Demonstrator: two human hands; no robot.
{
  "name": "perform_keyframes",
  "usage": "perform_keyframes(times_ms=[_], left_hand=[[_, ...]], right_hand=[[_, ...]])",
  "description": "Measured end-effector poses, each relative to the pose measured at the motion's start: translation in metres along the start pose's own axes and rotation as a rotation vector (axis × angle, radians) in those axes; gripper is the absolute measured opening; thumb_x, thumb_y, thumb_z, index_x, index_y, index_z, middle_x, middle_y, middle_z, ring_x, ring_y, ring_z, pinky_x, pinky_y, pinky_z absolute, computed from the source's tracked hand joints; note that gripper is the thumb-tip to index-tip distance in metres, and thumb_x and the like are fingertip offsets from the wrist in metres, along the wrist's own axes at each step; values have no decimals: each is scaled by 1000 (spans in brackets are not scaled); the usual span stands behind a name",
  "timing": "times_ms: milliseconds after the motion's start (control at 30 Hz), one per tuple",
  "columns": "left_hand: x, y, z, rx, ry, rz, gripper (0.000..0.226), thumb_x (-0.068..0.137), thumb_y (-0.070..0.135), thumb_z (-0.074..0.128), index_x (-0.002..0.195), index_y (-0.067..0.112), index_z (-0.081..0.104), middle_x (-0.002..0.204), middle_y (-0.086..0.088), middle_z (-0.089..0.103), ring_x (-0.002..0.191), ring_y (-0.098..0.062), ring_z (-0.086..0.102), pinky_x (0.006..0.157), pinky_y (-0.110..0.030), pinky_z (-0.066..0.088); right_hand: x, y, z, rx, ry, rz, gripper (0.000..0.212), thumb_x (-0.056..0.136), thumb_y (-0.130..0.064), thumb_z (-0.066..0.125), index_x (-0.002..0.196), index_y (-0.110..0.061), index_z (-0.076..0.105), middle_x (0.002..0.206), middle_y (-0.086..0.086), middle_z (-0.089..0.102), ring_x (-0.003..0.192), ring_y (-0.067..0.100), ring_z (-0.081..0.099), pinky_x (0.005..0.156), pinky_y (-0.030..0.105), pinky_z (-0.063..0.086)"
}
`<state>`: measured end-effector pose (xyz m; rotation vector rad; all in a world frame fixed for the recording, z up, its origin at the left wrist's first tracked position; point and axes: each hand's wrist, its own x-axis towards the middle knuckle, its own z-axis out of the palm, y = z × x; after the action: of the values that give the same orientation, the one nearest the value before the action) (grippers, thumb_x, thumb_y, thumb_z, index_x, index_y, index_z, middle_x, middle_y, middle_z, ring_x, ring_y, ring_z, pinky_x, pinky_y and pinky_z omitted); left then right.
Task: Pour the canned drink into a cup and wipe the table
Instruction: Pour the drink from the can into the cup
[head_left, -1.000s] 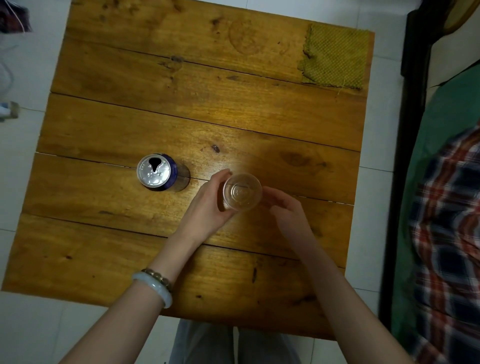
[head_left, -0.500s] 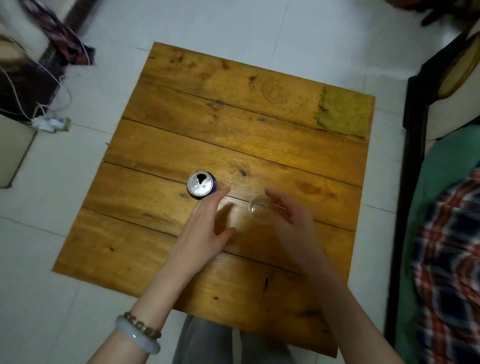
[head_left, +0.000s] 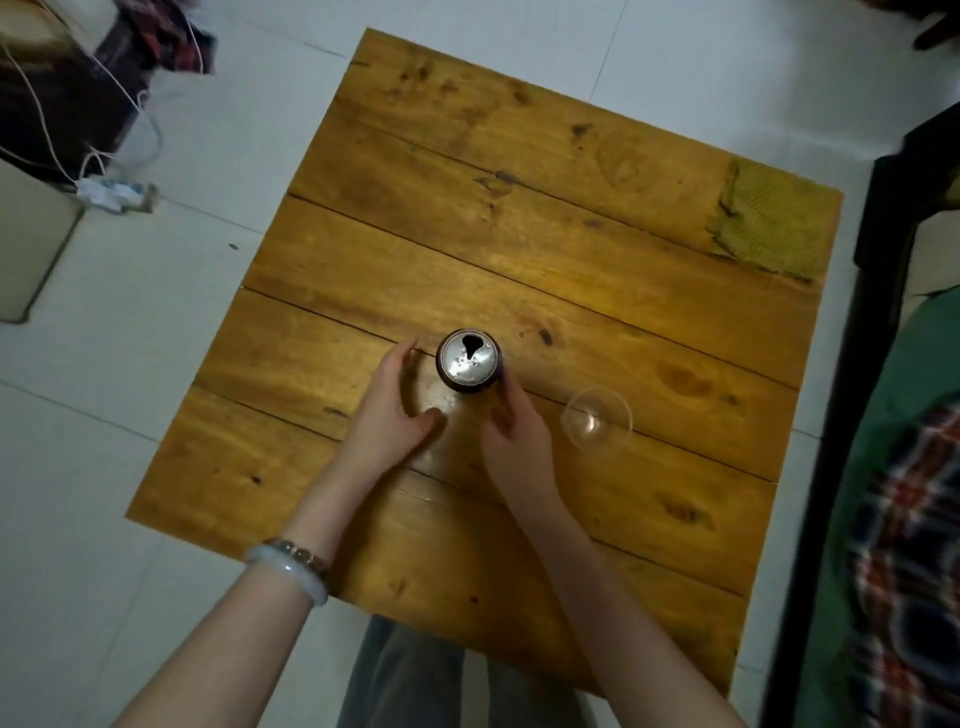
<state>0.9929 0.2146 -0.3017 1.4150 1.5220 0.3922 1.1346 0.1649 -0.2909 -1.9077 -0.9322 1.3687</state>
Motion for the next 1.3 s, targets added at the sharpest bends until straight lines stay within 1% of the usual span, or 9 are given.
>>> perform_keyframes(times_ms=[133,267,333,567,700,833,1000,1167,1300], left_hand=[[21,-7,6,36,-114,89,89,72,-3,71,146,17,25,147,1,37,136,-11,33,112,-26,29],[21,-3,11,-21,-149,194,77,76,-8,66,132,32,33,126,26,42,121,4,41,98,-3,30],[20,-4,10,-40,-151,208,79,78,-9,63,126,44,28,123,31,39,120,4,43,97,-3,32],[11,-7,5,-68,-148,241,84,79,-11,61,131,42,22,129,30,34,123,5,39,98,-3,31],[5,-7,-4,-71,-125,241,83,78,-10,62,129,45,25,127,32,36,120,7,41,97,-3,32],[-9,-1,-17,-73,-97,261,86,79,-9,64,126,51,25,126,33,36,115,19,39,93,-2,33],[-28,1,-34,-85,-98,247,82,79,-3,62,141,37,28,127,24,42,121,-3,45,97,-24,44],[-48,17,-49,-98,-67,289,78,75,6,53,136,46,26,128,30,39,121,-7,43,96,-12,38],[-62,32,-48,-106,-51,289,75,76,5,49,143,32,32,134,19,44,125,-8,42,102,-21,37]], right_hand=[[6,3,7,22,55,-39,61,87,-10,57,143,-21,36,135,-11,49,126,5,45,107,32,39],[13,2,16,-9,82,-40,71,82,-31,69,143,-20,34,142,-8,45,130,6,42,108,32,38],[19,2,20,-21,109,-33,76,78,-32,73,143,-20,35,142,-7,46,130,7,42,108,34,38],[30,-6,27,-44,187,-90,73,66,-27,83,129,-25,47,122,-15,57,110,-4,50,86,-1,36],[27,-7,28,-27,186,-128,70,64,-31,84,125,-27,50,118,-17,58,109,-4,53,92,13,44],[14,-15,23,16,171,-162,67,64,-29,84,123,-28,51,114,-20,59,108,-5,54,89,8,42],[-4,-34,21,117,127,-178,66,63,-25,85,122,-24,54,114,-20,60,111,-3,54,94,16,44],[-20,-50,15,234,133,-257,72,63,-17,85,125,-19,49,123,-5,59,117,7,54,100,34,46],[-35,-55,2,292,107,-346,67,66,-17,81,125,-12,49,125,3,58,120,16,54,100,45,46]])
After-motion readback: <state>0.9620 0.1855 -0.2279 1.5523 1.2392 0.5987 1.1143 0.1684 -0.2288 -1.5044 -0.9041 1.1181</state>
